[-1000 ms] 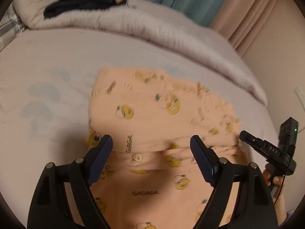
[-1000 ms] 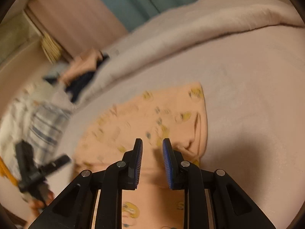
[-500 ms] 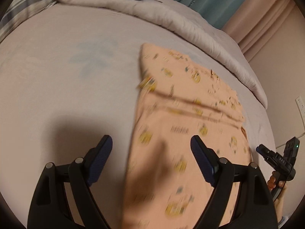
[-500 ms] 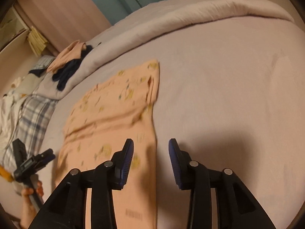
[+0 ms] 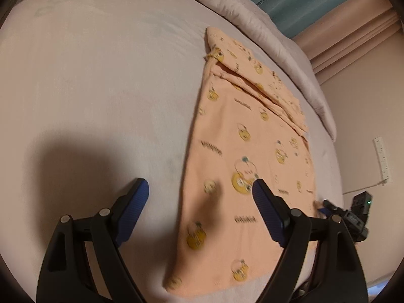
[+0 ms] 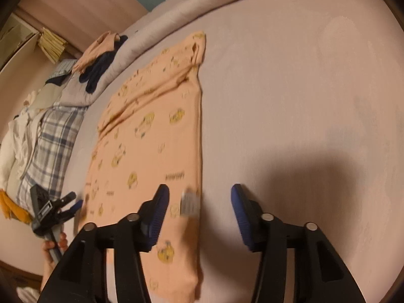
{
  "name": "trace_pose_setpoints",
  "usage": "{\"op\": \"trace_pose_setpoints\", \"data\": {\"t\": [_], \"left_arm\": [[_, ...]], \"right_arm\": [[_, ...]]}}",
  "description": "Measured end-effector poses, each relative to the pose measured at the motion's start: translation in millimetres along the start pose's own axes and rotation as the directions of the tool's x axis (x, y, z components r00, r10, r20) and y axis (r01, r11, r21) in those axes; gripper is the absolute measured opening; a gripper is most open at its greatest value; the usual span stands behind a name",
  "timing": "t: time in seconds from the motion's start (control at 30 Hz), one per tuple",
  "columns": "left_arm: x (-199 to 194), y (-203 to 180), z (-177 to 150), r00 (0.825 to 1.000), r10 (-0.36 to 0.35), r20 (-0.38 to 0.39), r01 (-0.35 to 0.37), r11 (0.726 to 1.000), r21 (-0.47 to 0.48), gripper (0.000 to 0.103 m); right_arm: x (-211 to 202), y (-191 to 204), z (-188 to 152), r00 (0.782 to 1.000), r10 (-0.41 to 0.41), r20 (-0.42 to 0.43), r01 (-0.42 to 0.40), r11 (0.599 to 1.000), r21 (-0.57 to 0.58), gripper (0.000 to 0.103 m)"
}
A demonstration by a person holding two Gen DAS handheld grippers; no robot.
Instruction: Fold small clothes
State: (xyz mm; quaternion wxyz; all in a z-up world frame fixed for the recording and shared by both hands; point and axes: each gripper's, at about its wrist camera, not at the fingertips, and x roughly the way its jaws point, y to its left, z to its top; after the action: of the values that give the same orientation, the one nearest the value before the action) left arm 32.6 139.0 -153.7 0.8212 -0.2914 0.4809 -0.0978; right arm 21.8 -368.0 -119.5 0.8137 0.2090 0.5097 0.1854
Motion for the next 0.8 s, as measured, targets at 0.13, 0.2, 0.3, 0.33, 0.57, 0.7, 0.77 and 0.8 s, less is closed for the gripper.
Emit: {"op": "trace_pose_setpoints", "data": {"t": [0.13,0.2,0.3,0.33,0.57,0.7,0.77,0.8], "left_arm": [[-5,6,-12,0.999,-0.054,-0.009,0.053,0.998,-0.037,0.084],[-7,7,-16,0.998,-0.066,-0.014,0.066,0.997,-0.038,0.084],[-10,9,-23,0.996,-0.084,-0.039,0.083,0.996,-0.037,0.084],[-11,10,-25,0.995,-0.093,-0.046,0.091,0.995,-0.039,0.084],[-16,10,-42,0.981,-0.165,-0.103,0.162,0.986,-0.035,0.082],[-18,9,-51,0.969,-0.21,-0.129,0.206,0.978,-0.04,0.082],[-17,10,-53,0.966,-0.226,-0.128,0.221,0.974,-0.05,0.08],[-17,11,-52,0.963,-0.238,-0.126,0.232,0.971,-0.062,0.078]], "right_arm": [[-3,0,-14,0.999,0.025,-0.029,-0.026,1.0,-0.013,0.052],[-2,0,-20,0.997,0.05,-0.057,-0.051,0.999,-0.012,0.052],[-1,-1,-27,0.993,0.076,-0.087,-0.078,0.997,-0.018,0.052],[-1,-1,-28,0.993,0.079,-0.091,-0.081,0.996,-0.021,0.052],[-1,3,-43,0.976,0.133,-0.173,-0.143,0.989,-0.047,0.052],[0,3,-49,0.962,0.175,-0.21,-0.187,0.982,-0.038,0.052],[0,2,-51,0.958,0.194,-0.212,-0.205,0.978,-0.033,0.052],[1,1,-51,0.957,0.201,-0.21,-0.212,0.977,-0.027,0.052]]}}
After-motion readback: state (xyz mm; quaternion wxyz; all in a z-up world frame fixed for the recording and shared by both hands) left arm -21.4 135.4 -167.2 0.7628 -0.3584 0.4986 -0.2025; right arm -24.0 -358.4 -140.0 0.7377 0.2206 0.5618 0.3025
